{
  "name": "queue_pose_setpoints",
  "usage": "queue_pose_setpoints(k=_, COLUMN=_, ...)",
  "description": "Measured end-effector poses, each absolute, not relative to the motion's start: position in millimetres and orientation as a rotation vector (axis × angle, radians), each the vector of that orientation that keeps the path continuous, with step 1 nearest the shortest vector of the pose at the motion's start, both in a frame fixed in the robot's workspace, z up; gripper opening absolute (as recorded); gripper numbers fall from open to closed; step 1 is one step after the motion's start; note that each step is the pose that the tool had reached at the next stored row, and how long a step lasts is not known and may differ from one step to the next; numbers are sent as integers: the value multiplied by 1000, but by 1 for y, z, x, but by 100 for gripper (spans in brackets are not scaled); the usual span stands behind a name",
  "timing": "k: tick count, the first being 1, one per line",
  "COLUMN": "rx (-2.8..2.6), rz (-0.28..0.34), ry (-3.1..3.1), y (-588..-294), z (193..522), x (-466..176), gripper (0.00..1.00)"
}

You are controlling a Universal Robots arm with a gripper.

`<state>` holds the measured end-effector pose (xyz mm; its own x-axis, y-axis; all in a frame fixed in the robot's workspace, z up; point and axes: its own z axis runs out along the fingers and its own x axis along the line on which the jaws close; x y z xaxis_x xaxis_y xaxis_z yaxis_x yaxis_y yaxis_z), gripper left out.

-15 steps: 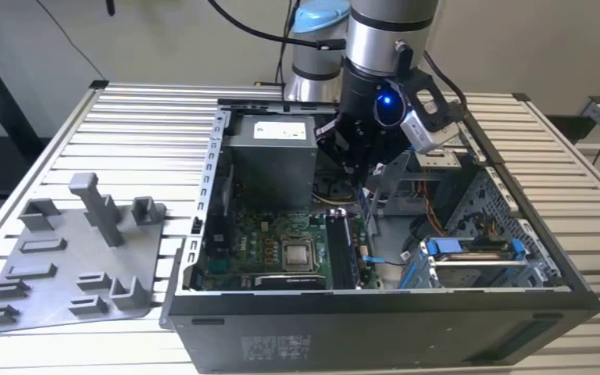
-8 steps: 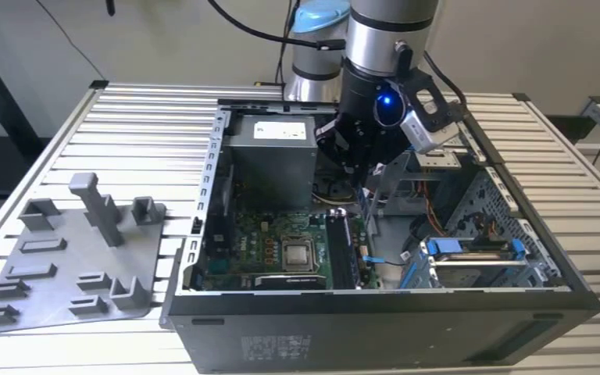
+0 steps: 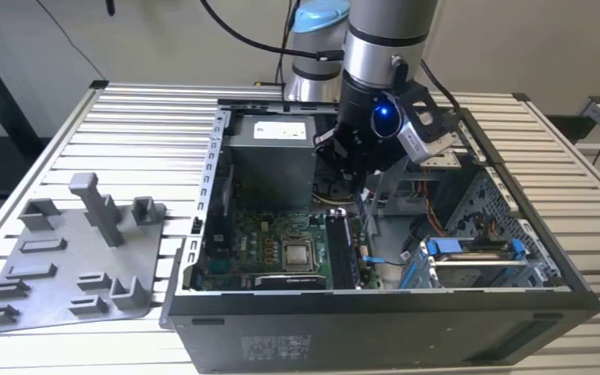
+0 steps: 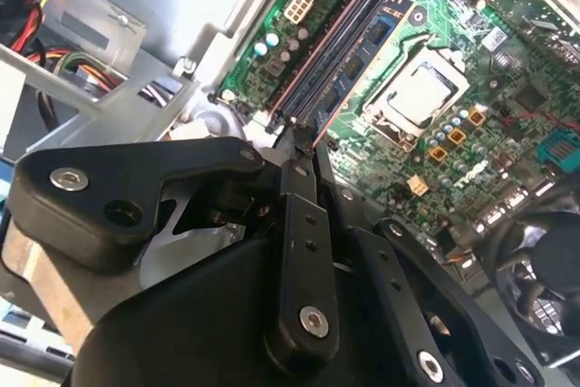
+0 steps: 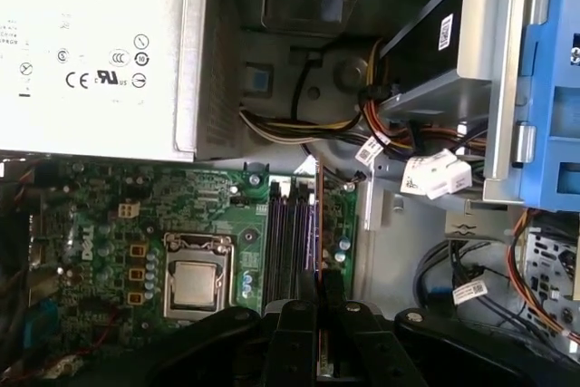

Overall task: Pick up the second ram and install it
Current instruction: 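Insert the second ram into the second slot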

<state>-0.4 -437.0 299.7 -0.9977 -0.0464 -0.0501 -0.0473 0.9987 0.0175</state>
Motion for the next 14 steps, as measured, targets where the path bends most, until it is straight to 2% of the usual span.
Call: queue_pose_setpoints(k=14, rx=-23, rz=14, ry=3101, y=-441, z=283, x=-1, gripper=14)
